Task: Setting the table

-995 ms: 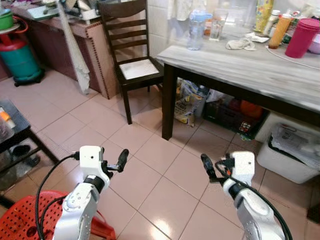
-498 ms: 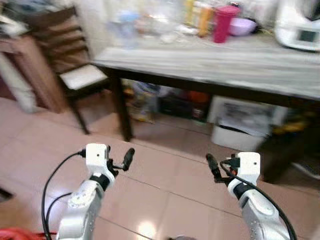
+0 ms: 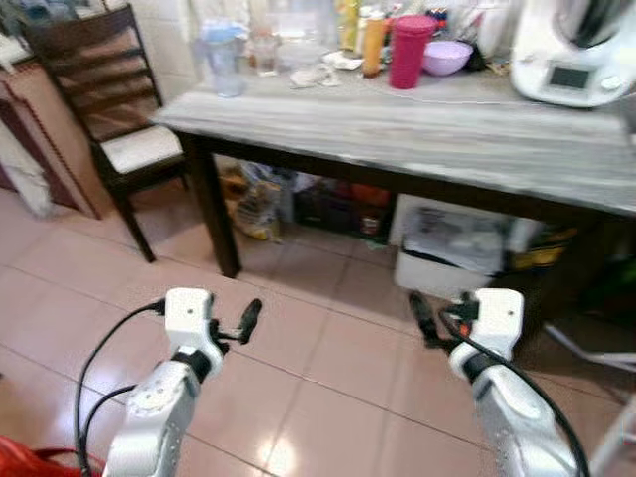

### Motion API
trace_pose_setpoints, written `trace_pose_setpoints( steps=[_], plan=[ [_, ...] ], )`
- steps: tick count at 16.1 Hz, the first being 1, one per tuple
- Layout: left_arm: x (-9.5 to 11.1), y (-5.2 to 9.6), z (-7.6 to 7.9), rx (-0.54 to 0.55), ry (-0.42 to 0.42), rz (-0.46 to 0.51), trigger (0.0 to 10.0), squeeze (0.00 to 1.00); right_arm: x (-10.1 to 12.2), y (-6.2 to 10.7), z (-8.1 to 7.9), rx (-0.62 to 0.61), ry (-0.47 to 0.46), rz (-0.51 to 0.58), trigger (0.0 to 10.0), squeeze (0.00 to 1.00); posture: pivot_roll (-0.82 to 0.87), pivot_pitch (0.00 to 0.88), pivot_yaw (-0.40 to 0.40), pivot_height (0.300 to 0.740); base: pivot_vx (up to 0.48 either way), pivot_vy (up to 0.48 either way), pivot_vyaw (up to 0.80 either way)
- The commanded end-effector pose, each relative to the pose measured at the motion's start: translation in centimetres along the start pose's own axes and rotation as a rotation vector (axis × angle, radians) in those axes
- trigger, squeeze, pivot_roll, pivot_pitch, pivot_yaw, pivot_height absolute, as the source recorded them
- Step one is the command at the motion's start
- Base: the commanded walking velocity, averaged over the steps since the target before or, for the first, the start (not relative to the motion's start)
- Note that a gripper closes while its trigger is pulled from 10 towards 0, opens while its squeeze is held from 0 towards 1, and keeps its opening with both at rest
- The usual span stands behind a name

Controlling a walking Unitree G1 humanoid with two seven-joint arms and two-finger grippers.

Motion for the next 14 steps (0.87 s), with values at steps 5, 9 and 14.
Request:
trace_pose_setpoints(
  steps=[5, 9, 14],
  plan=[
    [2.7, 0.0, 0.6, -0.02, -0.004, 0.073, 10.0, 0.0, 1.8, 0.5, -0.5, 0.019, 0.021, 0.043, 10.0, 0.0, -0.19, 0.06, 0.034, 0.74, 0.0, -0.295, -0.62],
    [1.7, 0.6, 1.2, -0.027, 0.0, 0.054, 10.0, 0.0, 2.0, 0.9, -0.3, 0.009, 0.037, 0.049, 10.0, 0.0, -0.2, 0.062, 0.03, 0.74, 0.0, -0.292, -0.8],
    [1.6, 1.1, 0.5, 0.017, -0.012, 0.057, 10.0, 0.0, 3.3, 1.3, -0.5, 0.011, 0.067, 0.103, 10.0, 0.0, -0.19, 0.069, 0.034, 0.74, 0.0, -0.292, 0.0]
  ],
)
Point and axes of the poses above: a point about 5 cm out from each wrist's last joint towards the gripper, its own y axis pointing back from the gripper into the wrist, its own x axis along the axis of the wrist's last joint, z = x × y, the point moved 5 cm from there along -y, pointing out of the wrist towards the gripper, and after that the axes turned 5 degrees about -y, right-handed, at the moved point
